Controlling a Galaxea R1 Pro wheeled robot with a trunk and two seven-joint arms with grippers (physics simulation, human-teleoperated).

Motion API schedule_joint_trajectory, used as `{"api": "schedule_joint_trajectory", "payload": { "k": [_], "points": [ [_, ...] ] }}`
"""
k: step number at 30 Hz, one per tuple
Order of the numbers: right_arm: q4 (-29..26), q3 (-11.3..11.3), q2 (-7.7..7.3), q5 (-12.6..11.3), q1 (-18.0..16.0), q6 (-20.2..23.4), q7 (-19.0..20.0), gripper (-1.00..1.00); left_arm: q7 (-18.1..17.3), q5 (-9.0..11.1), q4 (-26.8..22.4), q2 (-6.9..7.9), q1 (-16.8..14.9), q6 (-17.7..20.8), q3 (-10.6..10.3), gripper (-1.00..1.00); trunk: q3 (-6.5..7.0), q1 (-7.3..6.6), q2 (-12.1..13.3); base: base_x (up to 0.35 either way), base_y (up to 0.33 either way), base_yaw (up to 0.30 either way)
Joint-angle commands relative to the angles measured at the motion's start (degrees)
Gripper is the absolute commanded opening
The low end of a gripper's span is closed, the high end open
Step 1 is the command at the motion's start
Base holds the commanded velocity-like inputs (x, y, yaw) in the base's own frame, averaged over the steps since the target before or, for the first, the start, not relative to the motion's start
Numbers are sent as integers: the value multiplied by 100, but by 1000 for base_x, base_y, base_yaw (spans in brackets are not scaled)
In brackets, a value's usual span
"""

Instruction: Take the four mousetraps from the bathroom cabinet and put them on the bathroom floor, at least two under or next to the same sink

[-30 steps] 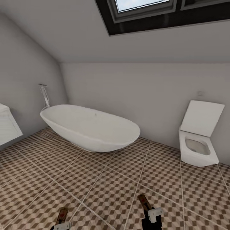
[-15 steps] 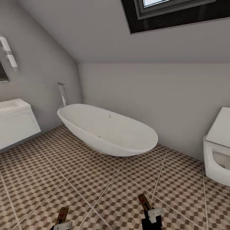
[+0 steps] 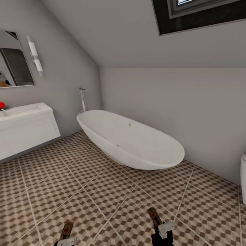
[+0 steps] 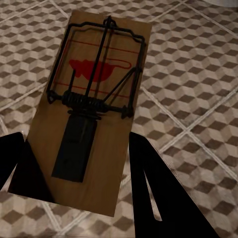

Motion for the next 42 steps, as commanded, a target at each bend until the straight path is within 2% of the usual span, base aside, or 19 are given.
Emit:
{"api": "schedule_joint_trajectory", "payload": {
  "k": [1, 13, 42],
  "points": [
    [0, 4, 0, -4, 0, 0, -13, -100, 36, -25, 0, 0, 0, 2, 3, -100, 0, 0, 0, 0, 0, 262],
    [0, 4, 0, -6, 0, 0, -13, -100, 39, -25, 0, 0, 0, 2, 3, -100, 0, 0, 0, 54, 0, 262],
    [0, 4, 0, -5, 0, 0, -13, -100, 38, -25, 0, 0, 0, 2, 3, -100, 0, 0, 0, 236, 0, 262]
  ]
}}
